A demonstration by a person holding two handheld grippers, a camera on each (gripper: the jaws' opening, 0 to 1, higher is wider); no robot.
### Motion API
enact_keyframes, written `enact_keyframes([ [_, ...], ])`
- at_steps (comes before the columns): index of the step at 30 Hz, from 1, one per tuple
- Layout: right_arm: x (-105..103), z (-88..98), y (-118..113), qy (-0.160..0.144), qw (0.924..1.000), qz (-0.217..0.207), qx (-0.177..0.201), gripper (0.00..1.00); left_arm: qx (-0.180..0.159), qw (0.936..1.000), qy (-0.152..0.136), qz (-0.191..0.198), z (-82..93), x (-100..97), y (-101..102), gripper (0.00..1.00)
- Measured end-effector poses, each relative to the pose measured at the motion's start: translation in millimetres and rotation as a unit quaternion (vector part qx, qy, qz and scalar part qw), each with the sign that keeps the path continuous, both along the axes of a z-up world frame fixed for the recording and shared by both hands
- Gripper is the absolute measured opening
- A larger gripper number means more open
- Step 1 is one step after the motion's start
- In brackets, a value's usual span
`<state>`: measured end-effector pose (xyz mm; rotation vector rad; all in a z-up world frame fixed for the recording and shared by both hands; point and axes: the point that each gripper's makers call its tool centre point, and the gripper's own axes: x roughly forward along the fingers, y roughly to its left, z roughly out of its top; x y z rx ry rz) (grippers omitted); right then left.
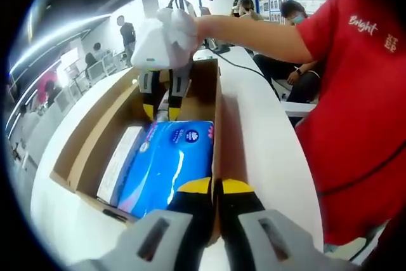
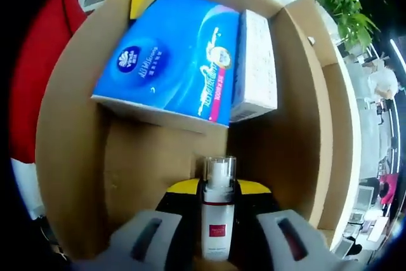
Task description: Operate the shoe box by opening the lid, removing the specified soft item, and placing it in the target area until the item is outside and the box remains undamaged.
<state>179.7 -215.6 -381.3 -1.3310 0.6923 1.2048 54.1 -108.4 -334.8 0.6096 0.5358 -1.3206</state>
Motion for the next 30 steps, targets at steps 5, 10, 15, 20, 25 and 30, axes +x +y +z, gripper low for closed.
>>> enact_keyframes([
  [5, -2, 10.8, 3, -0.002, 0.999, -0.017, 0.041, 0.19, -0.001, 1.0, -0.002, 0.001, 0.1, 0.1, 0, 0.03],
  [10, -3, 22.6, 3, -0.007, 0.9972, -0.028, 0.069, 0.19, -0.001, 1.0, -0.003, 0.002, 0.2, 0.1, 0, 0.03],
  [15, 1, 39.8, 11, -0.05, 0.9907, -0.005, 0.126, 0.19, -0.001, 1.0, -0.003, 0.002, 0.4, 0.3, 0, 0.03],
  [20, 0, 48.0, 11, -0.085, 0.9846, 0.003, 0.153, 0.19, -0.002, 1.0, -0.006, 0.005, 1.1, -0.3, 0, 0.03],
  [25, 2, 53.5, 8, -0.105, 0.9816, 0.008, 0.159, 0.19, 0.0, 1.0, -0.005, 0.005, 1.6, -0.9, 0, 0.03],
  [30, 2, 52.9, 8, -0.118, 0.979, 0.022, 0.164, 0.19, -0.001, 1.0, -0.007, 0.005, 2.3, -1.4, 0, 0.03],
])
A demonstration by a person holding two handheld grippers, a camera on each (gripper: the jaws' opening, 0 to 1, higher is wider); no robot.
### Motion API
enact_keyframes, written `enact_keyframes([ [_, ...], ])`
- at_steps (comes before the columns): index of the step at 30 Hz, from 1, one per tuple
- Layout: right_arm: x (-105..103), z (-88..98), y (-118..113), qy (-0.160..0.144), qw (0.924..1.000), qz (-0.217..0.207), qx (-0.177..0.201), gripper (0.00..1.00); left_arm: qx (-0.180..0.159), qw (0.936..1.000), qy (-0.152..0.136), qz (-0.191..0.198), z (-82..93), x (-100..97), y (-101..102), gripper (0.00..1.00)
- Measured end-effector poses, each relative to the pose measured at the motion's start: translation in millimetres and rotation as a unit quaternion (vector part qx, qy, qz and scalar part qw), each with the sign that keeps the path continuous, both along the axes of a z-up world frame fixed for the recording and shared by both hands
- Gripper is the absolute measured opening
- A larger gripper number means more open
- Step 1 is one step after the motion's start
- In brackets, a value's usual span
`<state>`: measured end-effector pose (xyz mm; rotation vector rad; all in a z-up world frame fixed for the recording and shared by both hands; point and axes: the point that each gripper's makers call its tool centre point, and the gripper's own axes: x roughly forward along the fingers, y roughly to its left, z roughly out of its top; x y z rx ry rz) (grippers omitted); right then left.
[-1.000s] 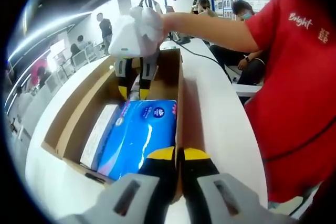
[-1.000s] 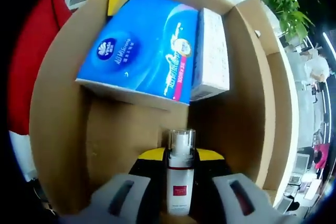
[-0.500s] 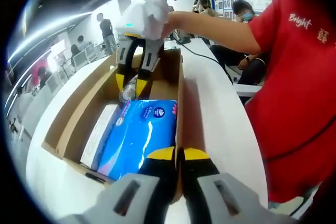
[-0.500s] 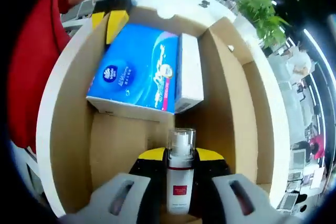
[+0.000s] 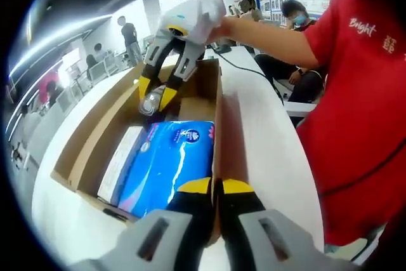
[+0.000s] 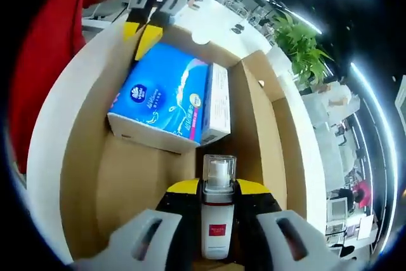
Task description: Operate the shoe box by opening the lid, removing the specified soft item, and placing it in the target area until the item is outside and the box remains undamaged.
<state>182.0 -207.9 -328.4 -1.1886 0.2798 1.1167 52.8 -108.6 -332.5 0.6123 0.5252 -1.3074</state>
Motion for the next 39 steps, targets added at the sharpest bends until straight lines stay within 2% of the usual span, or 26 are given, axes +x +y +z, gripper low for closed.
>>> enact_keyframes([
  [5, -2, -1.5, 0, -0.008, 1.0, -0.002, 0.003, 0.19, -0.002, 1.0, -0.002, 0.0, 0.5, 0.0, 0, 0.04],
  [6, 0, 0.5, 0, -0.022, 0.9998, -0.001, 0.001, 0.19, -0.002, 1.0, -0.002, 0.0, 0.5, 0.0, 0, 0.04],
  [13, 0, 4.9, 1, -0.04, 0.9991, 0.0, 0.015, 0.19, -0.001, 1.0, -0.001, -0.001, 0.4, 0.4, 0, 0.03],
  [19, -2, 2.3, 0, -0.03, 0.9991, -0.011, 0.027, 0.19, -0.002, 1.0, -0.001, -0.001, 0.2, 0.7, 0, 0.03],
  [21, -3, 2.2, -2, -0.01, 0.9987, -0.03, 0.039, 0.19, -0.002, 1.0, -0.001, -0.001, 0.1, 0.9, 0, 0.03],
  [23, 0, 6.3, -2, -0.027, 0.9983, -0.032, 0.04, 0.19, -0.002, 1.0, -0.002, -0.001, 0.0, 1.0, 0, 0.03],
  [24, 0, 6.7, -3, -0.025, 0.998, -0.038, 0.045, 0.19, -0.002, 1.0, -0.001, -0.001, -0.1, 1.1, 0, 0.03],
  [25, -3, 3.6, -4, 0.005, 0.9969, -0.057, 0.054, 0.19, -0.002, 1.0, -0.002, -0.001, -0.2, 1.2, 0, 0.03],
  [27, -2, 6.5, -4, -0.001, 0.9964, -0.058, 0.062, 0.19, -0.002, 1.0, -0.001, -0.001, -0.4, 1.4, 0, 0.03],
  [29, -5, 4.8, -4, 0.03, 0.9928, -0.08, 0.084, 0.19, -0.002, 1.0, -0.001, -0.001, -0.6, 1.5, 0, 0.03],
  [32, -5, 12.1, 1, 0.048, 0.9846, -0.093, 0.14, 0.19, -0.002, 1.0, -0.002, -0.002, -0.8, 1.7, 0, 0.03],
  [34, -9, 11.8, 0, 0.075, 0.9805, -0.103, 0.15, 0.19, -0.002, 1.0, -0.002, -0.002, -1.0, 1.8, 0, 0.03],
  [35, -8, 12.8, -2, 0.079, 0.9779, -0.115, 0.156, 0.19, -0.002, 1.0, -0.003, -0.002, -1.0, 1.8, 0, 0.03],
  [38, -3, 20.3, -2, 0.059, 0.9761, -0.112, 0.176, 0.19, -0.003, 1.0, -0.002, -0.002, -1.0, 2.0, 0, 0.03],
  [39, -5, 20.9, -2, 0.074, 0.972, -0.121, 0.188, 0.19, -0.003, 1.0, -0.002, -0.002, -1.1, 2.1, 0, 0.03],
])
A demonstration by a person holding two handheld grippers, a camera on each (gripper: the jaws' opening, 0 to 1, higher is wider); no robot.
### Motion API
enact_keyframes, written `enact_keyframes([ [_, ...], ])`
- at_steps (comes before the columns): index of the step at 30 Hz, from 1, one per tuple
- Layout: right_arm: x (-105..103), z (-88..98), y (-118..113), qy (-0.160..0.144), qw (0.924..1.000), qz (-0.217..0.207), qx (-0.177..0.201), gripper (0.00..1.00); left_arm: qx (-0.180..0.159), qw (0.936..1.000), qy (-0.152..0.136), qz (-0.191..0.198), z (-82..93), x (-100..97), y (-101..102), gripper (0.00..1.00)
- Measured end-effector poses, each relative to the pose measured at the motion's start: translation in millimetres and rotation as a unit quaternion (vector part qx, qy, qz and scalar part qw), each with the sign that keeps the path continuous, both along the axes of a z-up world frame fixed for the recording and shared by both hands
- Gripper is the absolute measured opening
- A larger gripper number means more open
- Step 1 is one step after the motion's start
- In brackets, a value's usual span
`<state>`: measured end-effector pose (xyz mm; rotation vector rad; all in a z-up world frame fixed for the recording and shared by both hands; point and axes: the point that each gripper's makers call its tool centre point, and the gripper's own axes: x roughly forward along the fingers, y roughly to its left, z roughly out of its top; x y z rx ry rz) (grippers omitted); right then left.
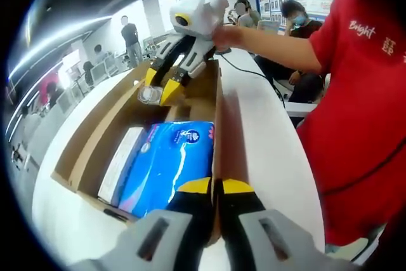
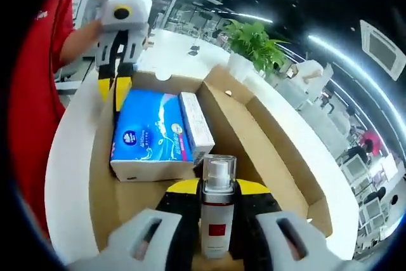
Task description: Operate the shoe box by opening the lid, removing the specified soft item, and placing it in the target area until the item is outside and the box remains undamaged.
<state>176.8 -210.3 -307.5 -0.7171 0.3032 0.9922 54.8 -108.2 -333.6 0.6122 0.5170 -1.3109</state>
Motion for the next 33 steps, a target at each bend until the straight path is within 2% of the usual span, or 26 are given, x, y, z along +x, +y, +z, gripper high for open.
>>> enact_keyframes([
  [1, 0, 0.1, -1, 0.004, 1.0, 0.001, 0.001, 0.19, 0.0, 1.0, 0.0, 0.0, -0.1, 0.0, 0, 0.03],
  [2, 5, 4.4, -5, -0.016, 0.9997, -0.014, 0.009, 0.19, 0.0, 1.0, 0.0, 0.0, -0.1, 0.1, 0, 0.03],
  [3, 7, 8.9, -6, -0.043, 0.999, -0.008, 0.001, 0.19, 0.0, 1.0, 0.0, 0.0, -0.2, 0.1, 0, 0.03],
  [4, 8, 11.2, -6, -0.057, 0.9983, -0.006, 0.003, 0.19, 0.0, 1.0, 0.0, 0.0, -0.2, 0.1, 0, 0.03],
  [6, 8, 9.1, -10, -0.048, 0.9985, -0.024, 0.006, 0.19, 0.0, 1.0, 0.0, -0.001, -0.2, 0.0, 0, 0.03],
  [9, 9, 5.3, -15, -0.046, 0.9985, -0.029, 0.005, 0.19, 0.0, 1.0, 0.001, -0.001, -0.1, -0.2, 0, 0.03],
  [11, 7, 4.5, -14, -0.033, 0.9989, -0.031, 0.014, 0.19, 0.0, 1.0, 0.001, -0.001, 0.0, -0.4, 0, 0.03],
  [12, 7, 7.2, -13, -0.04, 0.9985, -0.03, 0.022, 0.19, 0.0, 1.0, 0.001, -0.001, 0.1, -0.4, 0, 0.03],
  [14, 6, 11.6, -11, -0.021, 0.9975, -0.04, 0.055, 0.19, 0.0, 1.0, 0.001, -0.001, 0.1, -0.5, 0, 0.03],
  [15, 6, 13.3, -11, -0.019, 0.9972, -0.034, 0.064, 0.19, 0.0, 1.0, 0.001, -0.001, 0.1, -0.5, 0, 0.03],
  [16, 6, 19.8, -8, -0.023, 0.9953, -0.032, 0.089, 0.19, 0.0, 1.0, 0.001, -0.001, 0.1, -0.6, 0, 0.03],
  [18, 3, 23.2, -7, -0.001, 0.9934, -0.034, 0.11, 0.19, -0.001, 1.0, 0.0, -0.001, 0.1, -0.7, 0, 0.03],
  [21, 5, 27.8, -11, -0.011, 0.9931, -0.039, 0.11, 0.19, -0.001, 1.0, 0.0, -0.001, 0.2, -0.8, 0, 0.03],
  [25, 6, 29.7, -12, -0.007, 0.9919, -0.047, 0.118, 0.19, -0.002, 1.0, 0.0, -0.002, 0.4, -1.0, 0, 0.03],
  [30, 6, 30.5, -11, 0.035, 0.9828, -0.055, 0.173, 0.19, -0.008, 1.0, 0.0, -0.003, 1.2, -1.1, -1, 0.03],
  [33, 9, 31.4, -14, 0.018, 0.9827, -0.067, 0.172, 0.19, -0.016, 0.9999, 0.001, -0.003, 2.3, -1.3, -1, 0.03],
])
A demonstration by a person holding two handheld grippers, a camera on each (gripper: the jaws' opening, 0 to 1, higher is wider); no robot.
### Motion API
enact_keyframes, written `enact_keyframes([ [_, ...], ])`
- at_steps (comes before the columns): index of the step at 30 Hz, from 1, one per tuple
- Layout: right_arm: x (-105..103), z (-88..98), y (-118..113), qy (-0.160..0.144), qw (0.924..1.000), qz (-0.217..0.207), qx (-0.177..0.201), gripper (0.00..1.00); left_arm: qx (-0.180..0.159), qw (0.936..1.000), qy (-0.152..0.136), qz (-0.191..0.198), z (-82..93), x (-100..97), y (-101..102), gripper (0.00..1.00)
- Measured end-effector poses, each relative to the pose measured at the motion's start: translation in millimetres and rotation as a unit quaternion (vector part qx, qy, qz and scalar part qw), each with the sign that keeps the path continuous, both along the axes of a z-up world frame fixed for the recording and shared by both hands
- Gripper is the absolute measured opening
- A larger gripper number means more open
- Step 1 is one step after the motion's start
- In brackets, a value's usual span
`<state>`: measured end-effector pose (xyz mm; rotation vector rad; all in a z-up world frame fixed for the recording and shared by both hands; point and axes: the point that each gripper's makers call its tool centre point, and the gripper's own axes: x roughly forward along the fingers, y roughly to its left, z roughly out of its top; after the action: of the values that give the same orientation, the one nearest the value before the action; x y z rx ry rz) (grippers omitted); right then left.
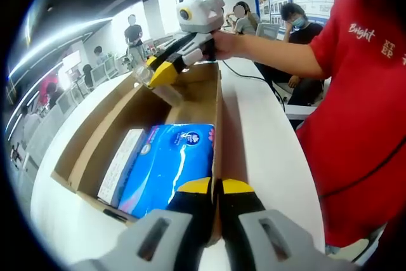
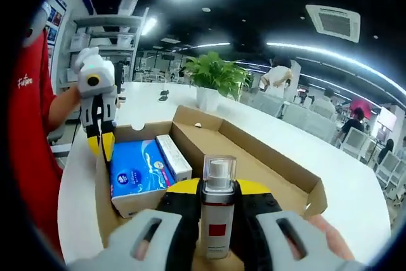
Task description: Operate the shoe box by opening the lid, removing the specified soft item, and placing it in the target area until the item is outside and the box remains undamaged.
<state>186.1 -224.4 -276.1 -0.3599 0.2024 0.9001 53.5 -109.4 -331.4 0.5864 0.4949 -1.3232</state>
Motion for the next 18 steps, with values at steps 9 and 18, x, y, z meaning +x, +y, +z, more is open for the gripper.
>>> enact_keyframes([
  [9, 2, 13.7, -6, -0.021, 0.9987, -0.003, 0.045, 0.19, -0.001, 1.0, 0.002, -0.003, -0.6, 0.0, 0, 0.03],
  [18, -4, 38.7, -6, -0.026, 0.991, 0.015, 0.131, 0.19, -0.003, 1.0, 0.003, -0.006, -1.1, -0.1, 0, 0.03],
])
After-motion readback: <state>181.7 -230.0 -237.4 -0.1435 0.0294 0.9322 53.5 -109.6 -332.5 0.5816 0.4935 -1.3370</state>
